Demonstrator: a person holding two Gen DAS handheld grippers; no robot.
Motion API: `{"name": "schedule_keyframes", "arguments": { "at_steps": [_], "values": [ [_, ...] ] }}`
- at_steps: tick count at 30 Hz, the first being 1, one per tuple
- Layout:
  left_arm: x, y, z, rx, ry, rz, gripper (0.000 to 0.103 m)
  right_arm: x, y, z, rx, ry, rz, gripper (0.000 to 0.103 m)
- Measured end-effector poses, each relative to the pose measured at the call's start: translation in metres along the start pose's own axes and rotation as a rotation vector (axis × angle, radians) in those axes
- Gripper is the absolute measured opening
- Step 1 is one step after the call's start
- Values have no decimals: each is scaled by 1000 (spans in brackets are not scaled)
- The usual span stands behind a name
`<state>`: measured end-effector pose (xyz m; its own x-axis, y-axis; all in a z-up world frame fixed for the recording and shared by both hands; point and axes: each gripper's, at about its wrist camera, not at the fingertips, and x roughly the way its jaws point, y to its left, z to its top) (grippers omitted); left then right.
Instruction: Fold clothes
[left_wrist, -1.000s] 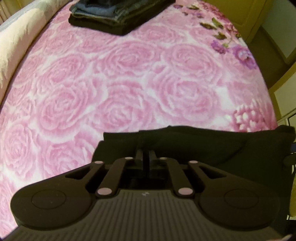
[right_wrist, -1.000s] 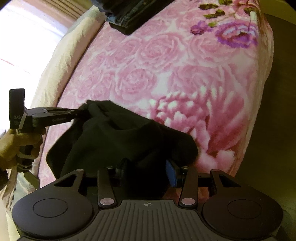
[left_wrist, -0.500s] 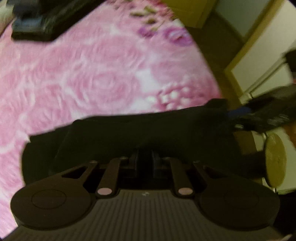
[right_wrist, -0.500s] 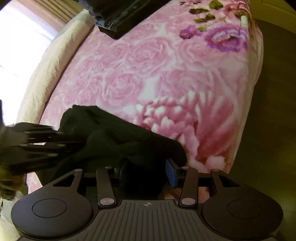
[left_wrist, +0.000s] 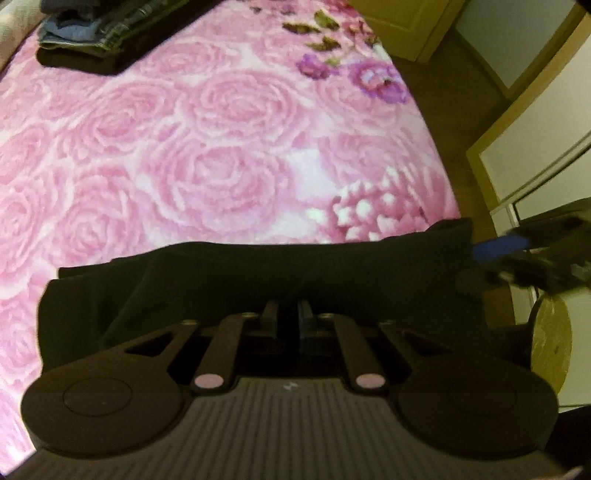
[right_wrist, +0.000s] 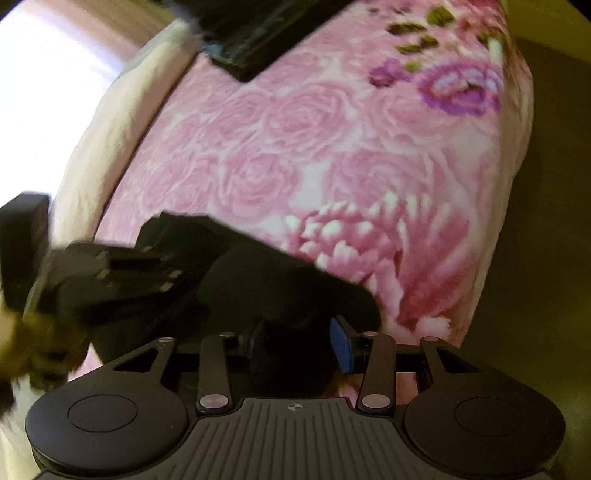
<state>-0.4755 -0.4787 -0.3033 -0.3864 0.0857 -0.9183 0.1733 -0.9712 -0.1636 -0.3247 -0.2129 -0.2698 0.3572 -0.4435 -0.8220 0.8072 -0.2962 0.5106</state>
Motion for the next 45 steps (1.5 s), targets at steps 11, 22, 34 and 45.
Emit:
{"name": "schedule_keyframes", "arguments": {
  "at_steps": [11, 22, 34, 45],
  "values": [
    [-111, 74, -98, -275, -50, 255, 21, 8, -32, 5, 95, -3, -52, 30],
    [-122, 99, -181, -384, -78, 239, 43, -29, 33, -41, -63, -41, -139, 31],
    [-91, 134, -190, -420, -125, 169, 19, 11, 70, -145, -10, 72, -19, 74],
    [-63, 148, -159, -303, -113, 176, 17, 28, 72, -149, -93, 120, -28, 33]
  ]
}}
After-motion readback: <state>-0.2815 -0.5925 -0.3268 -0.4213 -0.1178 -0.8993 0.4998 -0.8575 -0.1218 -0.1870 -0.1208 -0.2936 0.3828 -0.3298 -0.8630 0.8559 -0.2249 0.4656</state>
